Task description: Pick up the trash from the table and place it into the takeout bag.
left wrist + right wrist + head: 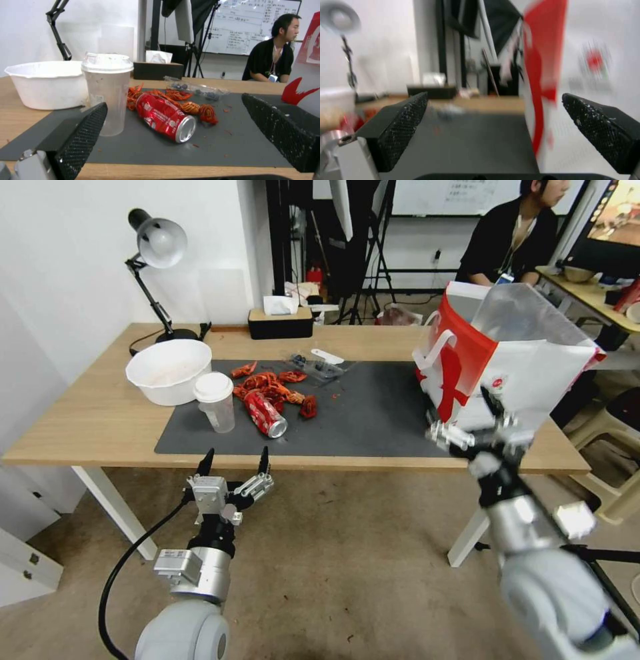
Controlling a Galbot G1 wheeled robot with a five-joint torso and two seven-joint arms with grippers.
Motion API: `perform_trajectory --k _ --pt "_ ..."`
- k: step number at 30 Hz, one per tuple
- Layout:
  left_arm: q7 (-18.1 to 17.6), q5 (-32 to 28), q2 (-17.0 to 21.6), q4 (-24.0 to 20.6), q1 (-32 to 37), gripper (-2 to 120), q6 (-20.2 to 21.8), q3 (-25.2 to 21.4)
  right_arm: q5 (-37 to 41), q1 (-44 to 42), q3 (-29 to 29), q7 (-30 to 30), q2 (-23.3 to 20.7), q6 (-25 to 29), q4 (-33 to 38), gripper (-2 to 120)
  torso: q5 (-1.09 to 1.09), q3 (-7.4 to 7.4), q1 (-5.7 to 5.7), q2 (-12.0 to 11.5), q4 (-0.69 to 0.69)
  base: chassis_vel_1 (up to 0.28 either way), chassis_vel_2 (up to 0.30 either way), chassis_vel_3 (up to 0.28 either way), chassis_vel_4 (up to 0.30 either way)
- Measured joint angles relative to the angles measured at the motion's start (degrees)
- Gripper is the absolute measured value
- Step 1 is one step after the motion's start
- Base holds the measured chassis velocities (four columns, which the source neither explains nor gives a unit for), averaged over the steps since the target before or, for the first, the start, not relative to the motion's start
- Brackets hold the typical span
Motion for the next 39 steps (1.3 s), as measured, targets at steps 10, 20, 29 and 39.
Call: perform_trajectory --k 10,20,29,39 --pt "-0.1 0.1 -0.1 0.2 0.1 100 -0.3 0.0 -1.7 -3.8 -1.1 0.4 2.9 4.1 -7.1 100 0.01 0.00 0.00 0.0 0.01 0.000 0.000 0.000 0.000" --pt "-0.4 -2.7 0.6 2.5 -2.7 100 -2.2 2.2 -1.5 -1.7 -1.7 0.4 2.6 3.4 -7.4 100 0.01 0.00 0.00 0.0 0.03 0.000 0.000 0.000 0.000" --pt "-2.1 -16.3 6.1 6.9 -11.5 100 4.8 5.6 -1.7 -1.1 -1.9 0.4 3.0 2.3 -6.9 100 0.00 0.01 0.00 0.0 0.01 0.000 0.000 0.000 0.000" --pt "-10.2 -30.4 11.4 11.3 -21.1 100 15.7 7.1 -2.6 -0.9 -1.9 0.7 4.1 0.7 -5.5 100 0.00 0.01 0.00 0.0 0.01 0.000 0.000 0.000 0.000"
